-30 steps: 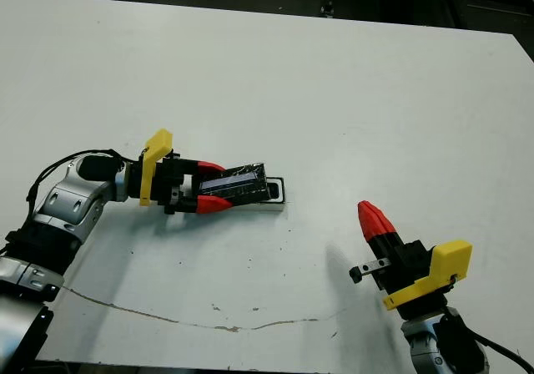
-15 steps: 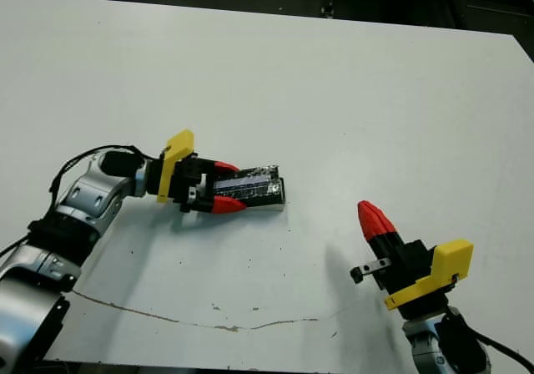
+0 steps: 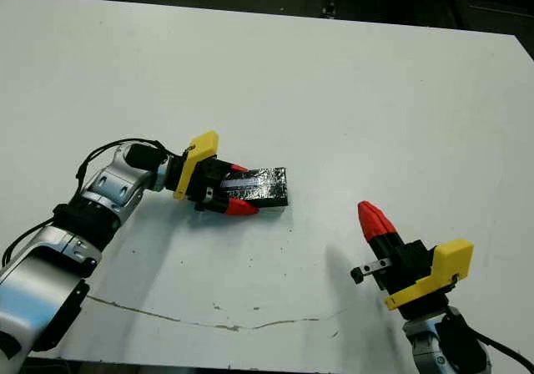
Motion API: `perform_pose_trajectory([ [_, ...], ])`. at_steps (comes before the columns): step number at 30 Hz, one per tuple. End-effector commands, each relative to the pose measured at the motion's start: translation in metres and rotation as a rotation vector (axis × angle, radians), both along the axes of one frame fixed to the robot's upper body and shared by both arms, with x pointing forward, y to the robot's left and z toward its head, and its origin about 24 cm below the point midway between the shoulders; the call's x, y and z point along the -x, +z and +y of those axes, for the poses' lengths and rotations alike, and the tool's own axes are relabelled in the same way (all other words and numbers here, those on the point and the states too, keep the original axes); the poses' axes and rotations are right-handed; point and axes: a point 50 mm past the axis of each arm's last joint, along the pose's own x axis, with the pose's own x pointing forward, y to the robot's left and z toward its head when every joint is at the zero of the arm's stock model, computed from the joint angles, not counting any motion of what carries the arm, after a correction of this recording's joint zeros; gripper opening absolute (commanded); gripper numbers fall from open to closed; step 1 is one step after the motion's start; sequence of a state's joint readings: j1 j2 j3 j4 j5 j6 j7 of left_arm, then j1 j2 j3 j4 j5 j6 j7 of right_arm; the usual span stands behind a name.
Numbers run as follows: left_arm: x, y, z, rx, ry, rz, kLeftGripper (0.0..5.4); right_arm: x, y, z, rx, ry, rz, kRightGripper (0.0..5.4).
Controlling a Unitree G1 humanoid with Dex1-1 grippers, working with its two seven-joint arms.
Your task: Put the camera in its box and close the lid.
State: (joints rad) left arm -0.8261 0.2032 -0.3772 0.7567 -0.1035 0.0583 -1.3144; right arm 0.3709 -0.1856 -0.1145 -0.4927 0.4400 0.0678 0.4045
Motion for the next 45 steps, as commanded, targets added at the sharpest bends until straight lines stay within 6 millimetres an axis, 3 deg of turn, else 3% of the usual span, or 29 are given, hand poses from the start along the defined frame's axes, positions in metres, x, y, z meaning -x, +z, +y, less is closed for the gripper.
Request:
perform_pose_trajectory([
  [1, 0.022, -0.025, -0.038, -0.019, -0.160, 0.102, 3.17, 0.002, -0.002, -0.005, 0.018, -0.012, 0.023, 0.00],
  [11, 0.023, -0.027, -0.041, -0.056, -0.164, 0.069, 3.17, 0.002, -0.002, -0.004, 0.009, -0.001, 0.016, 0.00],
  [17, 0.022, -0.025, -0.040, -0.057, -0.203, -0.024, 3.96, 0.002, -0.002, -0.004, 0.010, -0.006, 0.016, 0.00],
  [29, 0.020, -0.024, -0.033, -0.032, -0.202, 0.000, 5.38, 0.001, -0.002, -0.004, 0.007, 0.007, 0.015, 0.00],
  [40, 0.021, -0.023, -0.020, -0.016, -0.192, -0.044, 5.39, 0.001, -0.001, -0.003, 0.019, 0.004, 0.015, 0.00],
  [45, 0.022, -0.024, 0.001, 0.003, -0.132, -0.032, 5.39, 0.001, -0.001, -0.002, 0.017, 0.002, 0.014, 0.00],
])
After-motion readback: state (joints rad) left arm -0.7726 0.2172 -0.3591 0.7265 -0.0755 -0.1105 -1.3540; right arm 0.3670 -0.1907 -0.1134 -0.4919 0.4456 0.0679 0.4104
